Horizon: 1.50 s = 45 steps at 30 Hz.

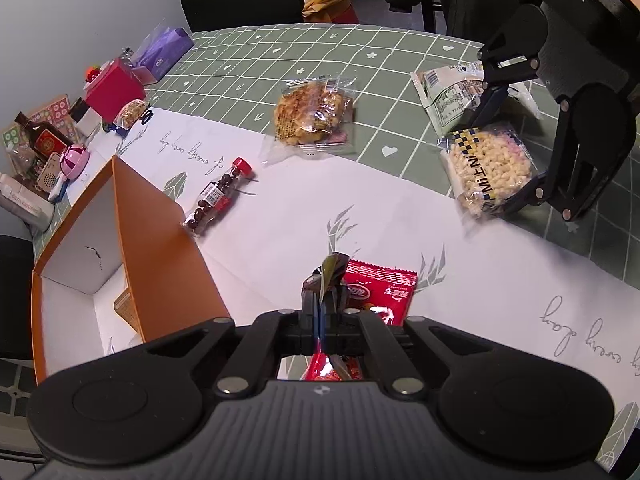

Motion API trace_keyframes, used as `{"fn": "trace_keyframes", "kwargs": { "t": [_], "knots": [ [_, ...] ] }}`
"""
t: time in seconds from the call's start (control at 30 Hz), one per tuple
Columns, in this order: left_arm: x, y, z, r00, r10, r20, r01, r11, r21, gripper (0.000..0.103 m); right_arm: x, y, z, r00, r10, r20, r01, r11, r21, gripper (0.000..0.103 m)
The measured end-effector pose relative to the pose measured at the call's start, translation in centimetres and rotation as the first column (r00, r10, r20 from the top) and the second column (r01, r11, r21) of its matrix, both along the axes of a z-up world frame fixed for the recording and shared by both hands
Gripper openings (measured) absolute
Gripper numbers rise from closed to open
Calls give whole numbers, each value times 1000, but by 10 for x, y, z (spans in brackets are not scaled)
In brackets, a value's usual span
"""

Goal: Organize snacks
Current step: 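Carry the brown candy and Mi Ni bag over the orange box with both tools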

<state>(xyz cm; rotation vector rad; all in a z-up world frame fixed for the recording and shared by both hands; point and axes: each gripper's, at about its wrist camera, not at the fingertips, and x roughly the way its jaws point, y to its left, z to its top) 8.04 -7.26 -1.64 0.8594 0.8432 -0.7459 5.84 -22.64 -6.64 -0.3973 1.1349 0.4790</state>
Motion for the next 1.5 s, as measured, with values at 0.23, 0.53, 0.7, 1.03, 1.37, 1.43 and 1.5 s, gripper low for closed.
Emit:
{"fn": "trace_keyframes", "kwargs": {
  "t": [0.23,0.53,0.7,1.03,1.37,1.43,1.5],
  "knots": [
    [2,1,5,1000,12,7,-12,1000,-19,0,-1,-5,11,1000,-11,16,11,1000,20,77],
    [-3,6,31,999,13,42,-11,998,-55,0,0,-2,51,997,-11,75,9,1000,30,77],
    [-7,15,50,997,23,72,-18,997,-70,0,7,11,81,993,6,122,-9,1000,24,77],
    [1,46,93,989,77,130,-63,992,-108,1,27,63,140,972,95,213,-97,995,-3,77],
    [32,97,124,970,186,156,-161,974,-162,1,58,131,184,945,168,282,-171,985,-12,77],
    [40,108,127,966,209,154,-182,969,-170,1,67,145,189,942,174,288,-179,984,-6,77],
    [48,118,129,962,229,149,-202,963,-179,1,76,159,191,940,181,290,-188,982,-3,77]
  ]
}}
